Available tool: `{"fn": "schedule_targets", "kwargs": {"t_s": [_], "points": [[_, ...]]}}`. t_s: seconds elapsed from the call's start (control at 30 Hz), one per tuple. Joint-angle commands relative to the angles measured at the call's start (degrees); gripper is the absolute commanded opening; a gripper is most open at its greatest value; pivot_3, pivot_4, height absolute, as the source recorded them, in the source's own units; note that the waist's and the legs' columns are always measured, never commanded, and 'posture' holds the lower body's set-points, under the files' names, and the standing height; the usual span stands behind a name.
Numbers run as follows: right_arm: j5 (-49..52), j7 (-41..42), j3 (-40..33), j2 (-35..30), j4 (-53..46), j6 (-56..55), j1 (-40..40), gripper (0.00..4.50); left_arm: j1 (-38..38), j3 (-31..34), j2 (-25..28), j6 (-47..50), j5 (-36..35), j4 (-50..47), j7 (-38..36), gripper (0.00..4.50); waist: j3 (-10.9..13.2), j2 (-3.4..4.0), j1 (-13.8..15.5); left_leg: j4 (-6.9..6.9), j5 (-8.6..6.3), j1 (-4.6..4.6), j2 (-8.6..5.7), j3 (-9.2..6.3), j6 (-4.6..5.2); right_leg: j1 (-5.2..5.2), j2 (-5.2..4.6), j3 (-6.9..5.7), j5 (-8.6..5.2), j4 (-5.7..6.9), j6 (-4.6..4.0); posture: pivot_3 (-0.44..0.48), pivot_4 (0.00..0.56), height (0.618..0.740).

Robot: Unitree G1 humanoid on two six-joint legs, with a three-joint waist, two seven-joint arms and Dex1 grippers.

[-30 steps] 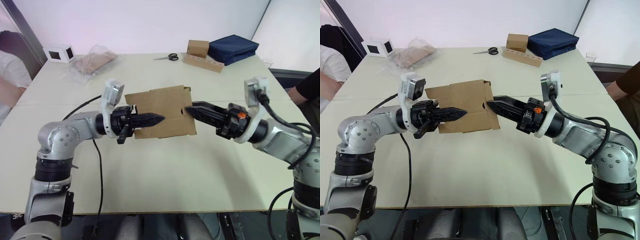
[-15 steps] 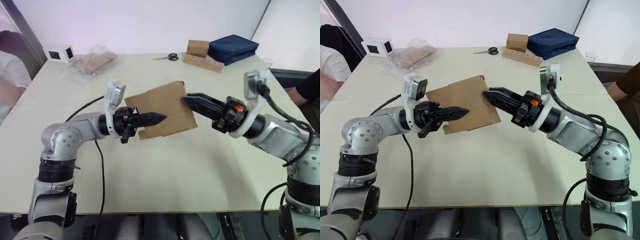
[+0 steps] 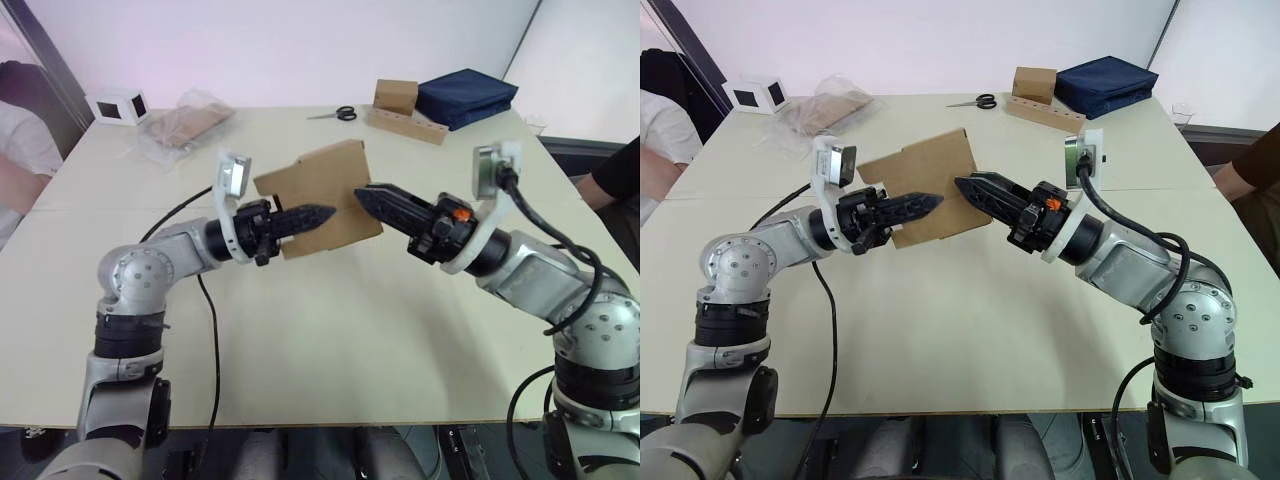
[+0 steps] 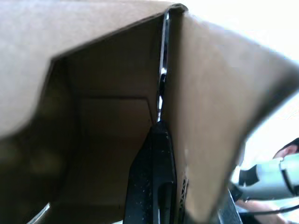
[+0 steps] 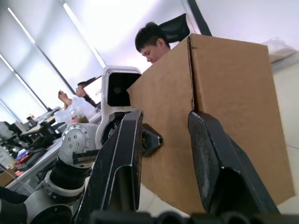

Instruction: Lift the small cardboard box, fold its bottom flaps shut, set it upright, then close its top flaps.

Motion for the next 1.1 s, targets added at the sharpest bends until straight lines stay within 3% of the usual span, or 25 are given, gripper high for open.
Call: {"fn": "schedule_targets", "kwargs": {"t_s": [0.03, 0.3, 0.6, 0.63, 0.73, 1.1], "points": [[0.72, 0.64, 1.01, -0.27, -3.26, 0.59, 1.36, 1.51, -1.58, 3.12, -0.14, -0.07, -3.09, -1.07, 1.12, 0.0, 0.0, 0.0, 0.0, 0.0, 0.0, 0.0, 0.0, 0.0, 0.0, 0.0, 0.0, 0.0, 0.0, 0.0, 0.0, 0.0, 0.15, 0.74], [1.03, 1.24, -1.73, -2.52, -2.42, 0.05, 2.32, 1.51, -0.27, 3.44, 0.67, 1.3, -4.78, -2.78, 0.97, 0.0, 0.0, 0.0, -0.02, 0.0, 0.0, -0.02, 0.0, 0.01, 0.0, -0.03, 0.01, 0.01, 0.0, 0.02, 0.0, 0.0, 0.15, 0.74], [3.69, 5.33, -8.41, -9.22, 0.43, 0.56, 2.32, 1.51, 1.95, 2.75, 4.26, 1.54, -4.5, -3.79, -2.52, 0.0, 0.0, 0.0, 0.03, 0.0, 0.0, -0.03, 0.0, 0.02, 0.0, -0.05, 0.01, 0.0, 0.0, 0.03, 0.0, 0.0, 0.15, 0.74], [3.42, 5.92, -8.84, -9.87, 0.69, 0.61, 2.52, 0.99, 2.06, 2.82, 4.51, 1.6, -4.63, -3.8, -2.72, 0.0, 0.0, 0.0, 0.03, 0.0, 0.0, -0.03, 0.0, 0.01, 0.0, -0.05, 0.01, 0.0, 0.0, 0.02, 0.0, 0.0, 0.15, 0.74], [-0.03, 6.88, -7.8, -10.43, 1.55, 0.62, 3.3, 0.06, 2.01, 2.88, 4.82, 1.68, -4.91, -3.75, -3.06, 0.0, 0.0, 0.0, 0.04, 0.0, 0.0, -0.04, 0.0, 0.03, 0.0, -0.04, 0.01, 0.01, 0.0, 0.02, 0.0, 0.0, 0.15, 0.74], [-4.39, 5.89, -1.01, -6.07, -2.39, 0.55, 3.66, 0.06, 1.17, 2.77, 3.7, 1.38, -5.46, -3.22, -2.14, 0.0, 0.0, 0.0, 0.01, 0.0, 0.0, -0.04, 0.0, 0.01, 0.0, -0.06, 0.01, 0.01, 0.0, 0.02, 0.0, 0.0, 0.15, 0.74]]}}
